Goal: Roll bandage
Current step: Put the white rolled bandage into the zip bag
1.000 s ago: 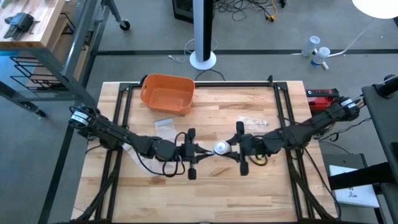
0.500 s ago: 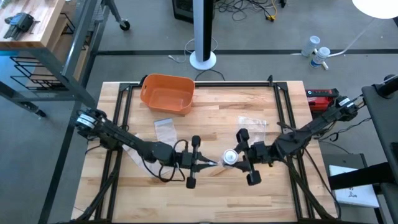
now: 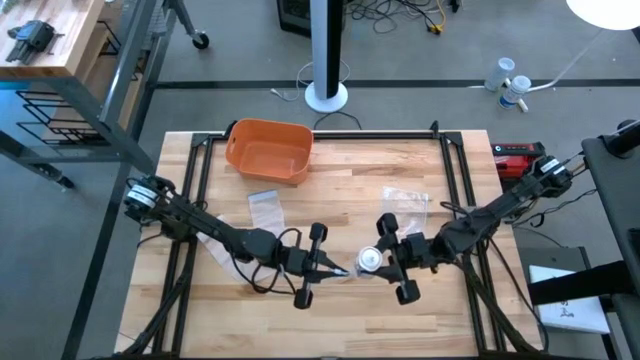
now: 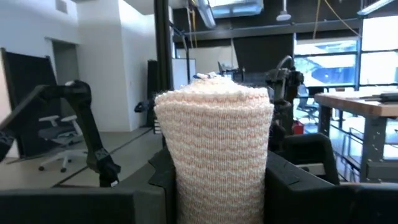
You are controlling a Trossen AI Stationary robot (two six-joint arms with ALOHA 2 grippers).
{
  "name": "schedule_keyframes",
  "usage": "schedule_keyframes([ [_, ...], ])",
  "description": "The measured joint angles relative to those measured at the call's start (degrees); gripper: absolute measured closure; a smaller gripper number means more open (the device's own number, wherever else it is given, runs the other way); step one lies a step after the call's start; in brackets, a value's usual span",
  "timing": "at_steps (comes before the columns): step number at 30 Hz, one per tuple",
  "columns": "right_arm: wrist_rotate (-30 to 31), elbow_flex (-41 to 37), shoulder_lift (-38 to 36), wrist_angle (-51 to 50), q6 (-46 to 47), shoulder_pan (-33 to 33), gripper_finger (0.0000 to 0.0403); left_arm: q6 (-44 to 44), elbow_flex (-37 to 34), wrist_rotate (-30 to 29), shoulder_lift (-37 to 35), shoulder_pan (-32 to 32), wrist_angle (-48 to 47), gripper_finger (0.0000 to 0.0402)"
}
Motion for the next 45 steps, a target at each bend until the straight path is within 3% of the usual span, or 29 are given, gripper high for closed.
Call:
schedule_keyframes([
  [7,-2.63,-2.54,4.76,17.22,-4.83,0.5,0.028,0.42,0.04,0.89,-0.02,0.0,2.05,0.0401],
  [20,-3.22,-2.65,14.34,38.66,-16.31,0.5,0.0282,0.05,0.22,0.85,-0.09,-0.04,3.25,0.0401],
  [29,0.3,-2.65,16.86,40.72,-21.45,0.42,0.0282,0.19,0.22,2.84,-0.09,-0.04,3.94,0.0401],
  [38,3.49,-2.0,16.72,43.04,-18.85,-0.26,0.0282,0.27,0.22,2.92,-0.09,-0.04,4.08,0.0401],
  [45,2.02,1.13,17.84,43.9,-19.21,-1.09,0.0283,0.29,0.22,2.39,-0.12,-0.04,3.77,0.0401],
])
